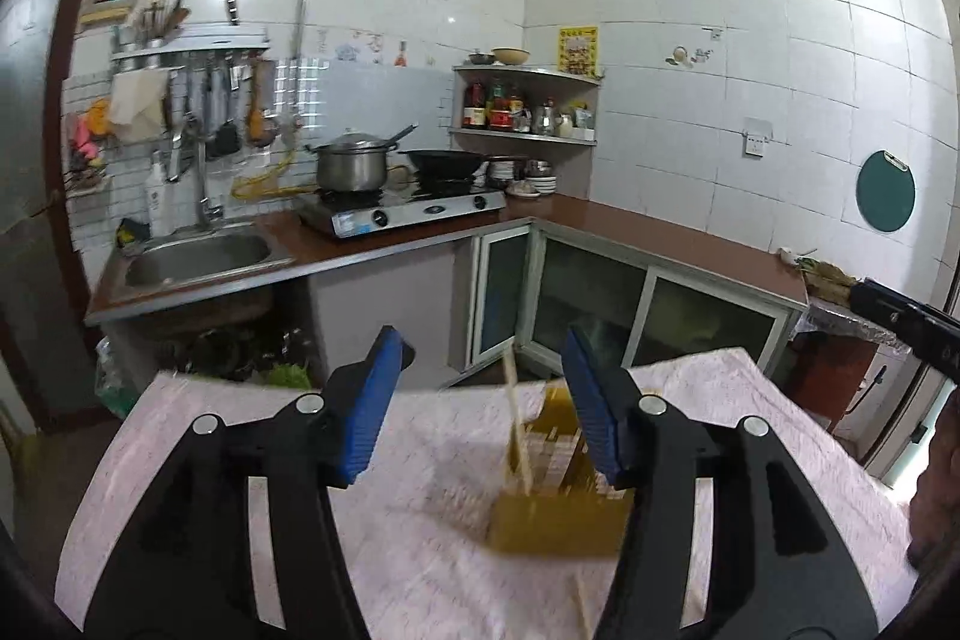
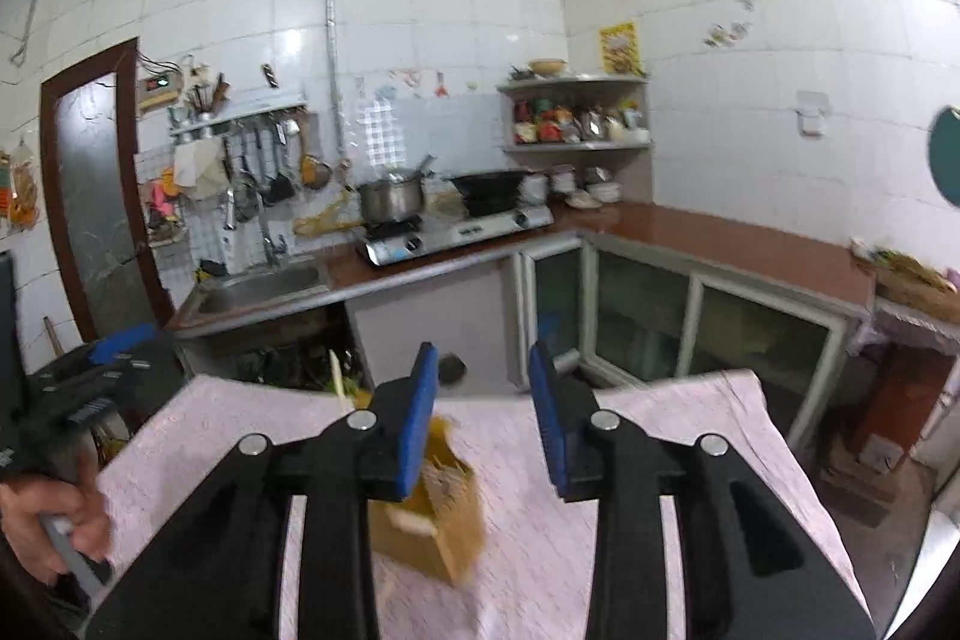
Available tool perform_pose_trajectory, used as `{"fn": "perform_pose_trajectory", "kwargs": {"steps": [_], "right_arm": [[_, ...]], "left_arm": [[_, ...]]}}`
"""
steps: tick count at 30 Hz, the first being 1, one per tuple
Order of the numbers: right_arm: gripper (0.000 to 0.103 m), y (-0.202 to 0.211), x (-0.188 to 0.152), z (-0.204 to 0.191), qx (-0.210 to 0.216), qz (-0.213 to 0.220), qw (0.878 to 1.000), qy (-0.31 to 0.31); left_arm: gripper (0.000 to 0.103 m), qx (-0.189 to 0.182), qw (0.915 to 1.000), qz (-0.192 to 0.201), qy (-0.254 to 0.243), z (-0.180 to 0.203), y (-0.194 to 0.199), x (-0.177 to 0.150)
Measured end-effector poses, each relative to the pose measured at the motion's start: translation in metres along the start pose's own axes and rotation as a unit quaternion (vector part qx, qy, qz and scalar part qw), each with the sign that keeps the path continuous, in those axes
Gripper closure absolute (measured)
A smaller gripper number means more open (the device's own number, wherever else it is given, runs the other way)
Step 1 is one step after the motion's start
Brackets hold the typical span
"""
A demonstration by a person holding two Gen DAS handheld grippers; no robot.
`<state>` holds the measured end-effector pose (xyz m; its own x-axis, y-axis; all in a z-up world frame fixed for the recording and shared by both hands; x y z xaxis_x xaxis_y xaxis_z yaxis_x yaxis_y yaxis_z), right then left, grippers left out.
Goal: Organize utensils
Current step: 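Open both grippers to drop the chopsticks into the holder, then move both grippers back toward the chopsticks on the cloth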
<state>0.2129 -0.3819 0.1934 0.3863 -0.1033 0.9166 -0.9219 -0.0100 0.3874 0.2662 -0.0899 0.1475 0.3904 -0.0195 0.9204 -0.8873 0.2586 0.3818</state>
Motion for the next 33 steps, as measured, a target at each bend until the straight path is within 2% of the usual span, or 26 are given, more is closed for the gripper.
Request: {"fn": "perform_pose_trajectory", "kwargs": {"steps": [2,6,11,13,15,19,29,33], "right_arm": [[0.071,0.007,-0.027,0.019,-0.013,-0.019,1.000,-0.016],[0.070,0.008,-0.122,0.052,-0.036,-0.086,0.995,-0.042],[0.070,0.003,-0.238,0.065,-0.058,-0.162,0.984,-0.045],[0.070,0.001,-0.265,0.068,-0.066,-0.186,0.979,-0.043],[0.070,0.002,-0.276,0.073,-0.067,-0.195,0.977,-0.054],[0.070,0.001,-0.279,0.075,-0.064,-0.195,0.977,-0.063],[0.069,-0.005,-0.274,0.052,-0.049,-0.199,0.978,-0.039],[0.069,-0.013,-0.273,0.042,-0.044,-0.207,0.977,-0.023]], "left_arm": [[0.049,0.009,0.9998,-0.018,0.004,-0.012,0.016,-0.033],[0.047,0.025,0.9970,-0.072,0.018,-0.032,0.029,-0.113],[0.047,0.038,0.9869,-0.151,0.041,-0.050,0.026,-0.222],[0.047,0.029,0.9835,-0.175,0.037,-0.051,0.025,-0.244],[0.047,0.025,0.9814,-0.186,0.041,-0.051,0.027,-0.258],[0.046,0.026,0.9811,-0.187,0.042,-0.051,0.029,-0.265],[0.044,0.017,0.9783,-0.204,0.035,-0.025,0.014,-0.258],[0.044,-0.011,0.9719,-0.232,0.036,-0.008,-0.002,-0.255]]}}
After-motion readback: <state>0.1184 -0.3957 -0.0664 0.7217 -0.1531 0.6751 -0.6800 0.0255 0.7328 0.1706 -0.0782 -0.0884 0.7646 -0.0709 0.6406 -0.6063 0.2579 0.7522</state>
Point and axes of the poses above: each gripper's, at about its wrist camera, not at the fingertips, and y roughly against the way its jaws point, z to its right, x to its top, the point moved 9 cm from there along -y, roughly the way its jaws point, and after that the axes turned 4 degrees about -z, right-handed, at the moved point
